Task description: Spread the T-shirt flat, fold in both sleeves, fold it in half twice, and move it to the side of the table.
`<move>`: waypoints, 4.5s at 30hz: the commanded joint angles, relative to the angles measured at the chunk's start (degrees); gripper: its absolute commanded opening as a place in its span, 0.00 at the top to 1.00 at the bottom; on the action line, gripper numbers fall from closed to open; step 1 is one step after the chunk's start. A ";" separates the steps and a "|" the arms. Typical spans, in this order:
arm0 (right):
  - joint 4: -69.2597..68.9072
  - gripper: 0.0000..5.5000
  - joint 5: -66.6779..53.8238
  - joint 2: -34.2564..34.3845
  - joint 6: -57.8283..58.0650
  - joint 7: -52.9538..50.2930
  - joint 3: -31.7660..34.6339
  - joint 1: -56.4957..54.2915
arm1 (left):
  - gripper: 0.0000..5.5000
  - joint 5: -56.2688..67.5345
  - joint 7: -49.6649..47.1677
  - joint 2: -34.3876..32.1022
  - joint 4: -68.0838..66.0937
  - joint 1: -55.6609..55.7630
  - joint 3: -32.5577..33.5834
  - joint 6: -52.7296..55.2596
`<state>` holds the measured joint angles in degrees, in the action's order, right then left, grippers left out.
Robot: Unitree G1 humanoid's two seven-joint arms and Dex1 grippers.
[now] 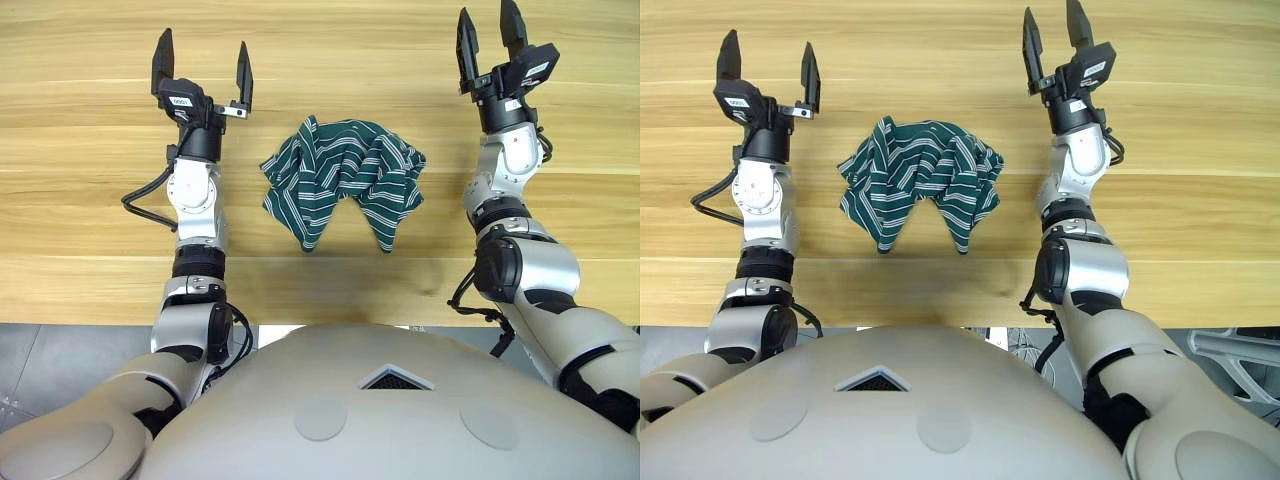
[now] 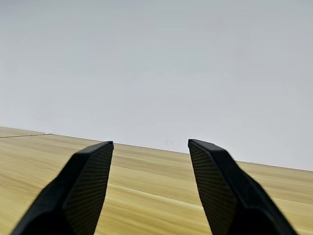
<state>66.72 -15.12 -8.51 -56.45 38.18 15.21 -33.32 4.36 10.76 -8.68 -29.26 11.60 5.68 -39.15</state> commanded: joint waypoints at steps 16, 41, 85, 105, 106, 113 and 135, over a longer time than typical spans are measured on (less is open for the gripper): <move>-0.21 0.48 0.56 -0.41 0.42 0.00 -0.25 -0.58 | 0.08 -0.08 0.49 -0.22 0.52 -0.46 -0.27 1.04; -0.72 0.48 0.56 -0.68 0.02 -0.04 -0.26 -0.41 | 0.08 3.03 2.71 0.32 1.76 -0.74 0.30 2.19; -106.07 0.48 -24.33 -25.35 92.82 -9.85 -19.98 50.55 | 0.08 10.27 -8.22 -11.21 80.07 -37.16 -24.11 76.00; -99.38 0.39 -17.22 -19.96 93.49 -12.54 -20.17 44.98 | 0.08 6.44 -5.71 -8.43 73.61 -33.70 -21.39 73.94; -99.63 0.37 -17.28 -19.86 93.84 -12.49 -20.05 44.91 | 0.08 6.25 -5.42 -8.49 73.41 -33.67 -21.49 73.69; -98.25 0.30 -16.45 -18.77 95.75 -13.29 -20.34 44.15 | 0.08 5.78 -4.15 -8.49 72.52 -33.37 -21.50 73.86; -93.33 0.69 -16.71 -12.96 102.79 -16.94 -19.81 40.15 | 0.08 5.06 -1.08 -8.84 67.11 -28.63 -21.47 75.41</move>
<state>-27.23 -31.34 -21.82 44.77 21.71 -4.81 7.30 9.95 8.85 -17.15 38.70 -17.53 -15.55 35.19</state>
